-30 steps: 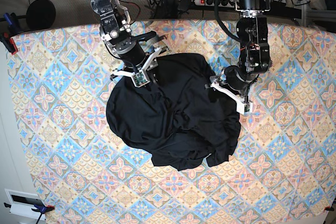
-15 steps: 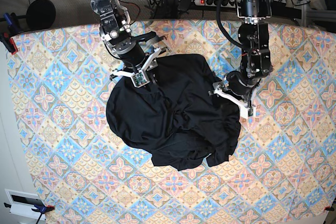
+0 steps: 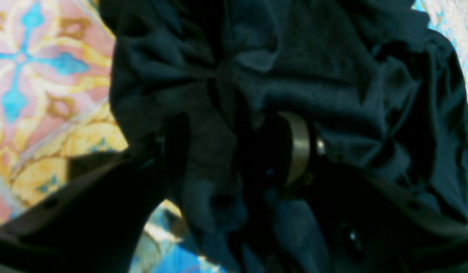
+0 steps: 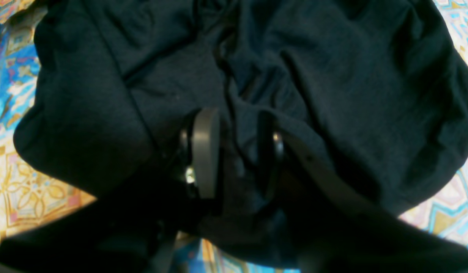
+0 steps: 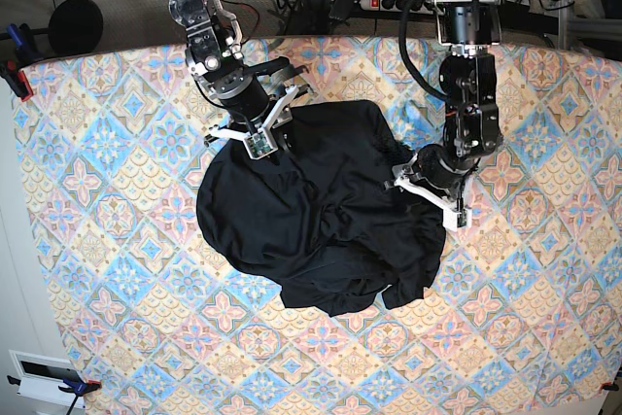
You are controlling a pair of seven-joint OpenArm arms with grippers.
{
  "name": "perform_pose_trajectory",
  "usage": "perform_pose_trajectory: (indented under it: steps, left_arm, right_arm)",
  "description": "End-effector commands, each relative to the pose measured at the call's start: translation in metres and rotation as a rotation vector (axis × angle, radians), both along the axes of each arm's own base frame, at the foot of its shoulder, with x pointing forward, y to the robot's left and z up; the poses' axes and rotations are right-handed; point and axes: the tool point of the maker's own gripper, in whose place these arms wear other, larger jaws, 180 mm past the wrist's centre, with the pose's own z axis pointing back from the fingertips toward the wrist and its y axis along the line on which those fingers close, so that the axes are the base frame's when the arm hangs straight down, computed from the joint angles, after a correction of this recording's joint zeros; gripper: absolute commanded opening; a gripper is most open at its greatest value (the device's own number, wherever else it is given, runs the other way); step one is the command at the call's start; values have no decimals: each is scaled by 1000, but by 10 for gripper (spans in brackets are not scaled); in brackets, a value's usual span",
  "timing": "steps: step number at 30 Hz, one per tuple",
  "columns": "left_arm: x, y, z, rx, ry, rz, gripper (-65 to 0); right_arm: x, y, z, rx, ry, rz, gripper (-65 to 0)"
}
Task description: Layout the t-shirt on the table in an organized manner, then fold the t-shirt properly
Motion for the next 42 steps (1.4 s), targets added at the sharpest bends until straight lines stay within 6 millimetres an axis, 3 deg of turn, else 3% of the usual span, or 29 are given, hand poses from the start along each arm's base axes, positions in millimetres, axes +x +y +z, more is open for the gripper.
perform_pose_trajectory:
  steps: [1,17,28,31,33,35,36,39,42]
  left_arm:
    - [13,1,13,-6,-46,5,-315]
    - [30,-10,27,-34,-76,0,-315]
    - [27,-51,26,-39,-77,-102,-325]
    - [27,-52,26,-40,-77,-104,-396]
    - [27,-51,26,-40,-78,-101,-486]
    - [28,-51,27,-42,-81,-99,-621]
    - [32,-50,31,-40,-90,-99,-650]
    - [40,-49,47,-34,-136,-101,-641]
    - [49,-50,90,-23,-255,-110,-650]
  right_arm:
    - [7,2,14,30,-47,-3,-478]
    - [7,2,13,30,-46,-3,-478]
    - [6,2,13,30,-44,-3,-478]
    - [5,2,13,30,-43,-3,-478]
    - [5,2,13,30,-43,-3,-478]
    - [5,2,12,30,-41,-3,-478]
    - [5,2,12,30,-41,-3,-478]
    - [5,2,12,30,-41,-3,-478]
    - [5,2,12,30,-41,-3,-478]
